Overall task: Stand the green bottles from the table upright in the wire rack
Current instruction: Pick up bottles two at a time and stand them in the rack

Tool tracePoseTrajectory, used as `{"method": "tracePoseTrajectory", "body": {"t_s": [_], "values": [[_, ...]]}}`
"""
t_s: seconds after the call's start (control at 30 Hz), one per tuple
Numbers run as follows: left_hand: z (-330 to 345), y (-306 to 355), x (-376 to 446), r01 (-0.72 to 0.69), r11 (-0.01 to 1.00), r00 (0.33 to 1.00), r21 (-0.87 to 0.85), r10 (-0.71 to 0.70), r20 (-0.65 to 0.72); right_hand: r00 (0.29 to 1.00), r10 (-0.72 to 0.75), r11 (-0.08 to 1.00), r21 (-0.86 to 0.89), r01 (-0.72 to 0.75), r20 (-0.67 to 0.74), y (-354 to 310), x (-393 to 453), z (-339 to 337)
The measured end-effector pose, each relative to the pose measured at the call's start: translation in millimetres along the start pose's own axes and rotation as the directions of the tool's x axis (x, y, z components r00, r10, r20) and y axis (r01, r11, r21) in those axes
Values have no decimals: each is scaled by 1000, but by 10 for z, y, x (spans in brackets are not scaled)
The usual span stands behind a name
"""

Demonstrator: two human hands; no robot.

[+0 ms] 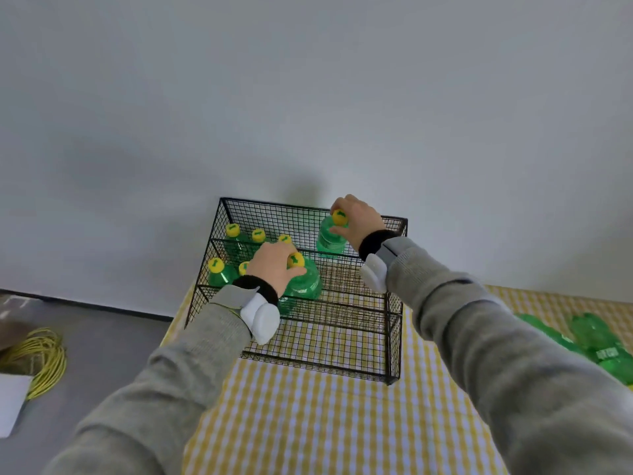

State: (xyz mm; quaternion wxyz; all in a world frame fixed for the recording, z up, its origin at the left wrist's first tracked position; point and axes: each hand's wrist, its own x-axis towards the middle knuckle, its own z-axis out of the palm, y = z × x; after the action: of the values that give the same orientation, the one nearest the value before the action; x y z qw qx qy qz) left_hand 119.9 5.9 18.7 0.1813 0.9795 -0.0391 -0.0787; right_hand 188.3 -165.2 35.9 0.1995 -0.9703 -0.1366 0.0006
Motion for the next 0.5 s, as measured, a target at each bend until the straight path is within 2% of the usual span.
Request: {"method": "tracePoseTrajectory", "body": {"t_s": [0.13,0.27,0.5], "values": [[118,-17,200,-108,977,982,186,76,172,988,-45,995,-77,57,146,-9,247,175],[287,-27,390,-240,868,947,435,112,301,952,-98,980,-139,143,290,-34,474,363],[499,-72,506,-307,821,916,480,118,384,871,-176,960,-114,254,458,51,629,658]]}}
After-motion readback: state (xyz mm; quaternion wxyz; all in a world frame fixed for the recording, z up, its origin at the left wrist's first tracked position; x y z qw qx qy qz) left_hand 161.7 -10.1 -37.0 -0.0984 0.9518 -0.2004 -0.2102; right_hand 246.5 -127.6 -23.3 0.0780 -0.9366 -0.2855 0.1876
